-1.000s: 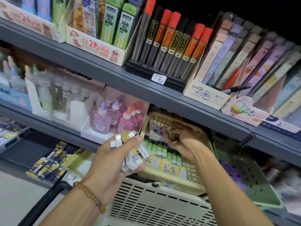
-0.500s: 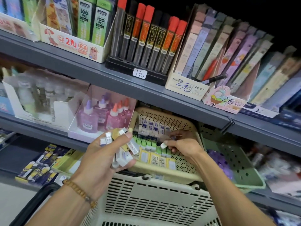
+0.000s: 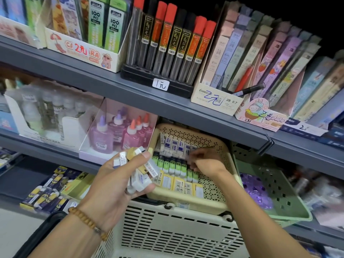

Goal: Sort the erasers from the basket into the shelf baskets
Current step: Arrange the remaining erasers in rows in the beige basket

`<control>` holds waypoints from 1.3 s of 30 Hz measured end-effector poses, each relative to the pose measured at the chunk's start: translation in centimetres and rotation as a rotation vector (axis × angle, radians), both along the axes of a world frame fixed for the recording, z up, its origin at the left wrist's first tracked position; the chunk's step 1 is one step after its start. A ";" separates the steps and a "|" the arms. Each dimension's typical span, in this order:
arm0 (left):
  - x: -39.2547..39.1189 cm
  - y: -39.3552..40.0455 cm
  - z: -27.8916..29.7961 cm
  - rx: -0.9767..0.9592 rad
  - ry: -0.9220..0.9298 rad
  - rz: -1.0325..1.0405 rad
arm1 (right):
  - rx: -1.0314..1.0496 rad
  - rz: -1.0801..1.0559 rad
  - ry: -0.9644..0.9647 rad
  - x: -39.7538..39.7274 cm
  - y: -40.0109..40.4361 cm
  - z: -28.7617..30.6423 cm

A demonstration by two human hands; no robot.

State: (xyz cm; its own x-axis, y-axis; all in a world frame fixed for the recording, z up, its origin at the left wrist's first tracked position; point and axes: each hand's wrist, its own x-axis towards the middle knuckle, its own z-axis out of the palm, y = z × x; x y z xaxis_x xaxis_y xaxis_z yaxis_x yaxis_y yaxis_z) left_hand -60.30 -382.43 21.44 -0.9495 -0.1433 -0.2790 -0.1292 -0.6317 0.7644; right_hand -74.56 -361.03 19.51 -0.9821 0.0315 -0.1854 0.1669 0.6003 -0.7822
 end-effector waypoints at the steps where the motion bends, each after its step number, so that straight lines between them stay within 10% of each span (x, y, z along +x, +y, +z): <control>1: 0.0 -0.1 0.0 0.004 -0.001 0.003 | 0.049 0.017 0.056 -0.2 -0.4 0.2; 12: -0.1 -1.0 0.2 0.006 0.017 0.027 | 0.308 0.124 0.136 -3.4 -8.5 0.5; 17: -0.3 -1.1 0.3 0.026 0.012 0.033 | -0.133 -0.036 -0.018 -4.1 -8.4 0.2; 21: -0.3 -1.1 0.5 0.039 -0.011 0.038 | 0.238 0.077 0.118 -3.0 -7.4 0.8; 26: -0.2 -1.2 0.8 0.111 -0.030 0.021 | -0.282 0.269 0.044 2.4 -7.0 3.8; 32: 0.1 -1.3 1.1 0.086 0.006 -0.060 | -0.393 0.698 0.069 8.0 -7.9 6.0; 39: -0.1 -1.3 0.6 0.038 -0.051 -0.046 | 0.023 0.207 0.168 3.4 -5.6 4.0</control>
State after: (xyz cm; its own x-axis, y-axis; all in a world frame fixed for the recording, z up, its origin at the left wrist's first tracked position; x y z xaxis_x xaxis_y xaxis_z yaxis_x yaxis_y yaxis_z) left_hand -60.41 -383.76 22.07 -0.9392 -0.0879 -0.3318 -0.1974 -0.6528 0.7314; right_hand -71.20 -366.64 23.54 -0.9850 -0.1713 -0.0206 -0.0927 0.6262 -0.7741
